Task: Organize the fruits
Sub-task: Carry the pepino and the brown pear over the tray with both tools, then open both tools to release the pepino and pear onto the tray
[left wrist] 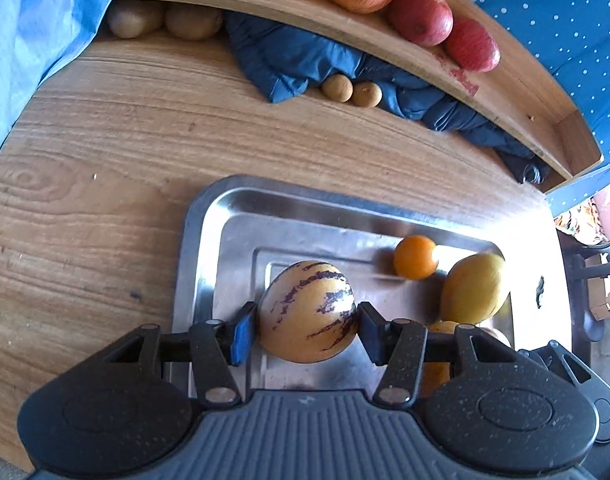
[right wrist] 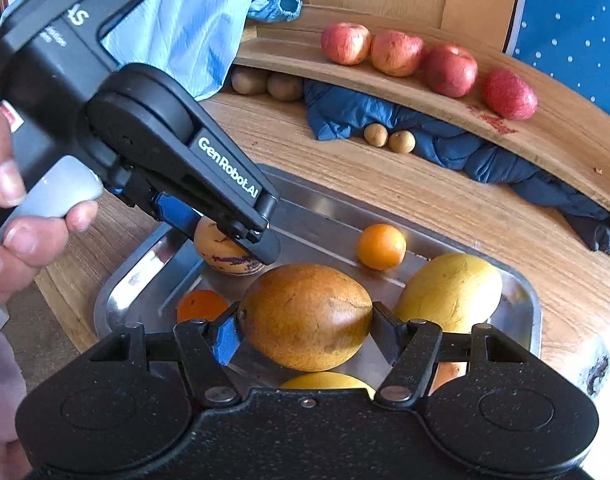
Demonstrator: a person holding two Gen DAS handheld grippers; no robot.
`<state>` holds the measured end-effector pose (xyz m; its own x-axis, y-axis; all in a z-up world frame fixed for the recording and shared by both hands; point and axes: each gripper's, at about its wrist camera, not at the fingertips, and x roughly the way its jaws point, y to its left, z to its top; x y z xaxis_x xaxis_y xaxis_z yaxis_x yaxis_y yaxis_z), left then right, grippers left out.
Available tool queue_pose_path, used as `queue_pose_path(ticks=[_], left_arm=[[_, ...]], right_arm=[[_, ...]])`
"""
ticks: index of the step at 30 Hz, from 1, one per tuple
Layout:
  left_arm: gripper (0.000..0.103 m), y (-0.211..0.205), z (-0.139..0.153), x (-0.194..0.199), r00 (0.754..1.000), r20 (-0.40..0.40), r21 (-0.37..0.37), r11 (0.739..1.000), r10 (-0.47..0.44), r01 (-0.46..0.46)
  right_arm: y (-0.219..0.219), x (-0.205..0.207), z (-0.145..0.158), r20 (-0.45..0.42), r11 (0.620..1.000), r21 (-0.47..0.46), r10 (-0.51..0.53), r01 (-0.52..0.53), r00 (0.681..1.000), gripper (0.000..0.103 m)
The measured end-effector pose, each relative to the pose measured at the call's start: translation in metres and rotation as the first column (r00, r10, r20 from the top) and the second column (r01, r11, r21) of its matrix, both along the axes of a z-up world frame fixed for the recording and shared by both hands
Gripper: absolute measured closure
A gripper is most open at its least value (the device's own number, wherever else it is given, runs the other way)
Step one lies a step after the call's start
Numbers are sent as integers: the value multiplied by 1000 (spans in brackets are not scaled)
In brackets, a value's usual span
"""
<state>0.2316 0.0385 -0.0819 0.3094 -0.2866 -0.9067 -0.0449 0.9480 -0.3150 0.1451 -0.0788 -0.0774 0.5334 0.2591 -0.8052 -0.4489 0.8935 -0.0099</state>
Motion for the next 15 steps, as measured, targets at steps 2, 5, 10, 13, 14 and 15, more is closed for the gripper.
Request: queue_pose_path(ticks=[2,5,10,13,14,15], left_arm=[[46,-1,0,-2,1000,-1,14,1000,-2,2],[46,-3,0,-3,1000,-1,31,1000,-6,6],[45,-6,1,-2,1000,-5,53,999,-9,10],[45,-7,1,-2,1000,-10,61,998,-13,14],[45,-7,1,-2,1000,-12,63,998,-14,15],[45,-7,1,-2,1000,-15,64,998,-16,17]], right_arm=[[-1,2,-1,-8,1000,2,0,0,1000,35],[-1,5,-2,-18,1000,1,2,-2,1000,35],[-1,12,-5,-40,1000,1,-2,2,999,35],[-3,13,-5,-36,1000,25,-13,14,999,35],[-3,12,-4,-30,999,32,-14,15,999,34],[-3,12,-2,-22,999,33,-13,13,1000,34]])
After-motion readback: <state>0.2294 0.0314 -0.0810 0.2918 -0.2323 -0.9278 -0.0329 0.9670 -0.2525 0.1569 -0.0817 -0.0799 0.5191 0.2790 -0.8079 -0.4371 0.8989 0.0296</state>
